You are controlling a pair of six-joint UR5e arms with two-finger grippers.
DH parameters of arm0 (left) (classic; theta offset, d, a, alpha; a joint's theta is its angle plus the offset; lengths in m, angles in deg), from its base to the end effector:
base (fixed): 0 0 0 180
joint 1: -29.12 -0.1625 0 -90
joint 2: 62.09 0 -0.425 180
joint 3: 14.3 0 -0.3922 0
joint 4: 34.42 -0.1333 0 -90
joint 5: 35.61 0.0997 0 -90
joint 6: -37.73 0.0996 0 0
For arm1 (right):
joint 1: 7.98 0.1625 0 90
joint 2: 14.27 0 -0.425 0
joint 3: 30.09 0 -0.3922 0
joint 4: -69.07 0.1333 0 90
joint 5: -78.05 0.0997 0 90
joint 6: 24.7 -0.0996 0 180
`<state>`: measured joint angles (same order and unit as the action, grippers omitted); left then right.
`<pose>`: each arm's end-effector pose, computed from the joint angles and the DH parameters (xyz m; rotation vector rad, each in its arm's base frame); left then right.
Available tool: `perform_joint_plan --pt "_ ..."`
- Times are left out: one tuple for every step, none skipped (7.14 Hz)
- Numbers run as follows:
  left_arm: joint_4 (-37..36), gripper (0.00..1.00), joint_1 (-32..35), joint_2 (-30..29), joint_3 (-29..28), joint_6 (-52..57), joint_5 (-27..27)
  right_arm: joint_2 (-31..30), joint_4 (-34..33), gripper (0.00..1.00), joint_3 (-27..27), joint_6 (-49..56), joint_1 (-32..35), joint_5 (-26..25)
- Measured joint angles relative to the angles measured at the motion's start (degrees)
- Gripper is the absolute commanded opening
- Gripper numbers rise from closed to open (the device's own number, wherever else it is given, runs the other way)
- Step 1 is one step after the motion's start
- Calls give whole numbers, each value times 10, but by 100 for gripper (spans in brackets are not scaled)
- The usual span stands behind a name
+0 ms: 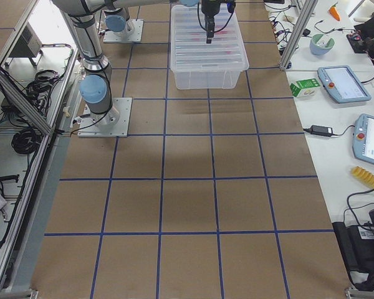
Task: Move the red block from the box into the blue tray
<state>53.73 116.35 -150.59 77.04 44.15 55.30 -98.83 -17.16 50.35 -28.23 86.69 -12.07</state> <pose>-0.1082 -0.4900 0.4924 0.0990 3.1209 -0.0526 0.1759 -0.5192 0.5148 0.0312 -3.1398 0.0098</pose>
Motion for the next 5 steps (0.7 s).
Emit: perform_joint_plan --pt "0 100 0 0 0 0 -1 0 1 100 0 1 0 -1" --pt "0 100 0 -1 0 -1 -1 0 1 100 0 1 0 -2" --pt "0 100 0 -1 0 -1 -2 1 -2 100 0 1 0 -2" --pt "0 100 0 -1 0 -1 -2 2 -4 100 0 2 -1 -2" --pt "0 100 0 -1 0 -1 -1 2 -5 100 0 2 -3 -2"
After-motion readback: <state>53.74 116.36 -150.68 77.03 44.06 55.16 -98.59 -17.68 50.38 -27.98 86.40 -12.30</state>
